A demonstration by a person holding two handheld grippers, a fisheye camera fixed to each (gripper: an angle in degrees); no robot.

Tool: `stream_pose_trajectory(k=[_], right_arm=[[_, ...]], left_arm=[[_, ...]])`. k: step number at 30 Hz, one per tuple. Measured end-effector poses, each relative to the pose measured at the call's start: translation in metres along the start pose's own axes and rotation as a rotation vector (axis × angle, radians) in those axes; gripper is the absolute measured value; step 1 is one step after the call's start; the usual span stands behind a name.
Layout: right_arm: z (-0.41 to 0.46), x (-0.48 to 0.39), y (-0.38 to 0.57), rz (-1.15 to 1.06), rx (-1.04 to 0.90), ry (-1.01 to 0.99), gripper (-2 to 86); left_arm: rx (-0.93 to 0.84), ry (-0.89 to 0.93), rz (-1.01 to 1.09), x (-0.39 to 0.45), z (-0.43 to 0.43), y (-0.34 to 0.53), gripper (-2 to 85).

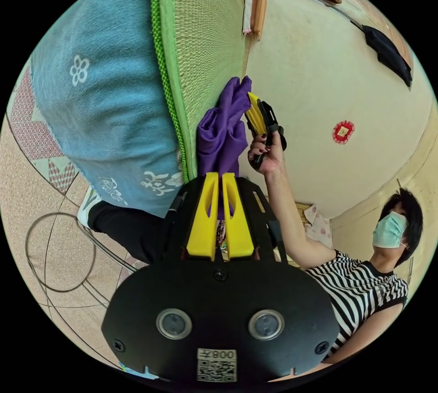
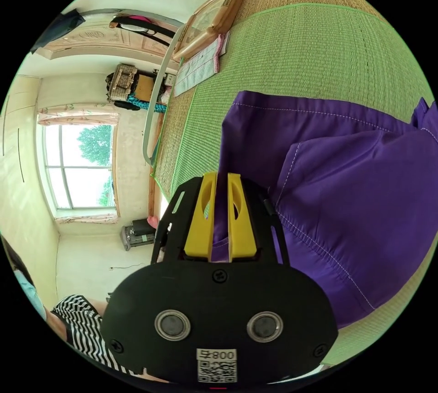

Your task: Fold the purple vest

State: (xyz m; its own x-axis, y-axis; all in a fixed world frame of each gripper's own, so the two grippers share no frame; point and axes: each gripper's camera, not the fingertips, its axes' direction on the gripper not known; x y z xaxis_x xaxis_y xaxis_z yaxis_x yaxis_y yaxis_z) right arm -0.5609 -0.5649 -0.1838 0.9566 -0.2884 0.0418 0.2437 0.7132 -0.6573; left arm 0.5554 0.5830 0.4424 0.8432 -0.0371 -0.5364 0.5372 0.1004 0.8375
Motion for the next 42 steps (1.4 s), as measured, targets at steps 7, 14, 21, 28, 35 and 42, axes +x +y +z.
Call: stream_pose_trajectory(k=[7,14,21,28,35,42], right_arm=[[-0.048,-0.031,0.025,-0.075,0.023,-0.029,5.0],[-0.094,-0.064,0.086,-0.137,-0.013,-0.015,5.5],[-0.121,-0.117,0.193,-0.163,-0.089,0.196,7.7],[-0.137,-0.173,0.277,-0.129,-0.054,0.448,9.3],[-0.114,-0.205,0.3,-0.11,-0.069,0.647,10.5],[-0.104,-0.215,0.299,-0.077,-0.032,0.773,10.1]], left_arm=[[0.027,0.007,-0.01,-0.021,-0.012,-0.007,0.8],[0.025,0.004,-0.002,-0.029,-0.02,-0.007,0.4],[-0.022,-0.115,0.198,0.005,-0.029,-0.013,1.7],[-0.111,-0.371,0.47,0.052,0.003,-0.038,7.2],[-0.255,-0.62,0.505,0.049,0.038,-0.052,2.4],[-0.291,-0.637,0.507,0.053,0.045,-0.052,0.8]])
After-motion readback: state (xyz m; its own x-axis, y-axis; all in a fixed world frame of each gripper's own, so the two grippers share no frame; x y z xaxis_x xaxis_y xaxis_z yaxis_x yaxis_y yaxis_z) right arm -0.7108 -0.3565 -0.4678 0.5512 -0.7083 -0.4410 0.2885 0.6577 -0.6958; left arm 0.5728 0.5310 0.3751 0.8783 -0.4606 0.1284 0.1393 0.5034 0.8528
